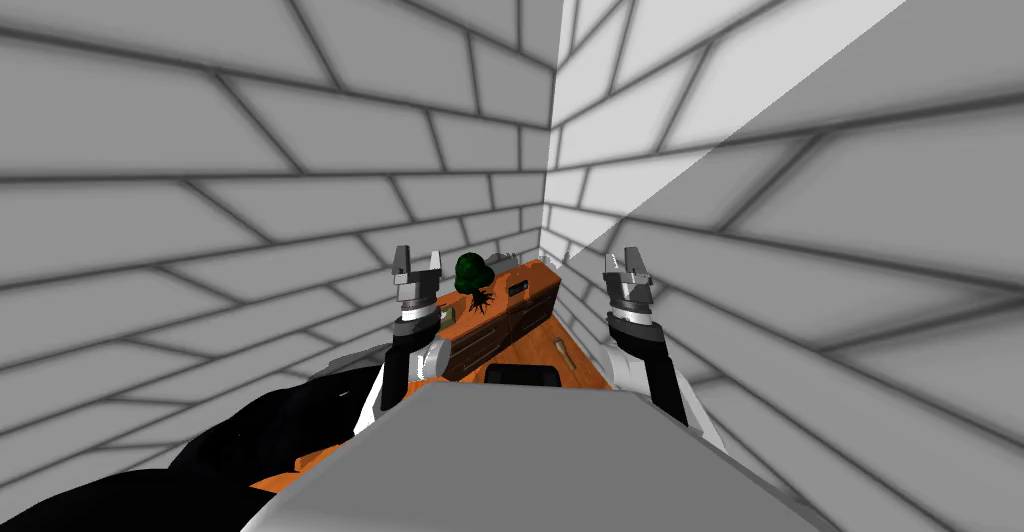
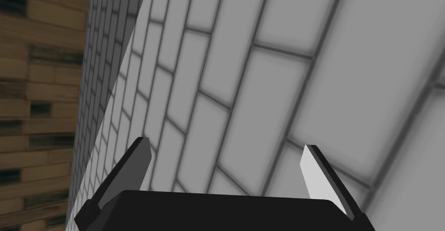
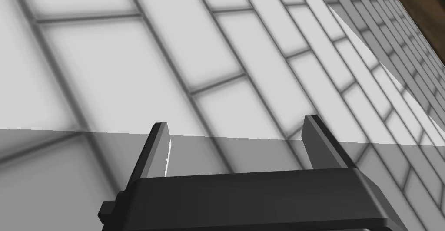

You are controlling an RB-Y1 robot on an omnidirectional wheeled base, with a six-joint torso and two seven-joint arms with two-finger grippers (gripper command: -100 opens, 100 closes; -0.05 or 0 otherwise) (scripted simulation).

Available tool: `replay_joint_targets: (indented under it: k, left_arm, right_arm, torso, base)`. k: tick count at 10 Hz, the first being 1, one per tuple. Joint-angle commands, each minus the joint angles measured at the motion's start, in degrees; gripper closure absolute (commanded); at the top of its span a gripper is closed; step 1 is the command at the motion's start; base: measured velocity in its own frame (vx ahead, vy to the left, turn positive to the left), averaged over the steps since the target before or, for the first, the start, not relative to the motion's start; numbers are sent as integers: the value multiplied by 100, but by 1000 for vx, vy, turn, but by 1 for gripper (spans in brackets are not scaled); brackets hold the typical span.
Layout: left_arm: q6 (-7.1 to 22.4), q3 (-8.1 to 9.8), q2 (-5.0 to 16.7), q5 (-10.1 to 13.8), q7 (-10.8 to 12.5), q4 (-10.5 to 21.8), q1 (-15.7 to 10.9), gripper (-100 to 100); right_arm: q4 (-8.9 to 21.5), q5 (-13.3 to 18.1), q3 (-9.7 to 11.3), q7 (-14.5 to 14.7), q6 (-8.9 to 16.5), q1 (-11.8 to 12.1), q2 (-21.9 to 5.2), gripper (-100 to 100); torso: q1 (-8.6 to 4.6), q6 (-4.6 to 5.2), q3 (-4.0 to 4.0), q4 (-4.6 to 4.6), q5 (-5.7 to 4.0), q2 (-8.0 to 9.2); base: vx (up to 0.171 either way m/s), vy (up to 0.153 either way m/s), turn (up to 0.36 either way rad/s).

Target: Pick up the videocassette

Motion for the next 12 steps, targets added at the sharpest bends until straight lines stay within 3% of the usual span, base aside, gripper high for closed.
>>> replay_joint_targets:
  k: [1,3,4,7,8,10,11,12]
  left_arm:
    - [0,0,0,0,0,0,0,0]
    - [0,0,0,0,0,0,0,0]
    - [0,0,0,0,0,0,0,0]
    - [0,0,0,0,0,0,0,0]
    - [0,0,1,0,0,0,0,0]
    - [0,0,0,0,0,0,0,0]
    - [0,0,1,0,0,0,-1,0]
    - [0,1,1,0,0,0,0,0]
  right_arm:
    - [165,-16,122,53,36,49,-271,-100]
    - [421,-34,302,131,88,124,-583,-100]
    - [421,-34,302,131,88,124,-583,-100]
    - [945,-59,708,307,185,297,-1143,-100]
    - [994,-59,708,307,185,297,-1143,-100]
    - [1395,-67,1058,458,253,449,-1541,-100]
    - [1485,-67,1058,458,253,449,-1558,-100]
    - [1647,-67,1251,542,286,531,-1773,-100]
  torso:
    - [0,0,0,0,0,0]
    - [-5,-2,-2,-1,-1,-4]
    - [-8,-2,-2,-1,-2,-4]
    - [-13,-2,-2,-1,-3,-3]
    - [-21,-1,-2,-1,-5,-2]
    - [-19,-1,-2,-1,-4,-4]
    - [-24,-2,0,0,-5,0]
    - [-23,2,0,0,-5,1]
  base:
    - [5,-1,123]
    - [10,-17,155]
    - [5,-20,48]
    - [7,-35,193]
    - [7,-49,76]
    - [0,-50,246]
    - [-8,-58,101]
    - [-5,-50,198]
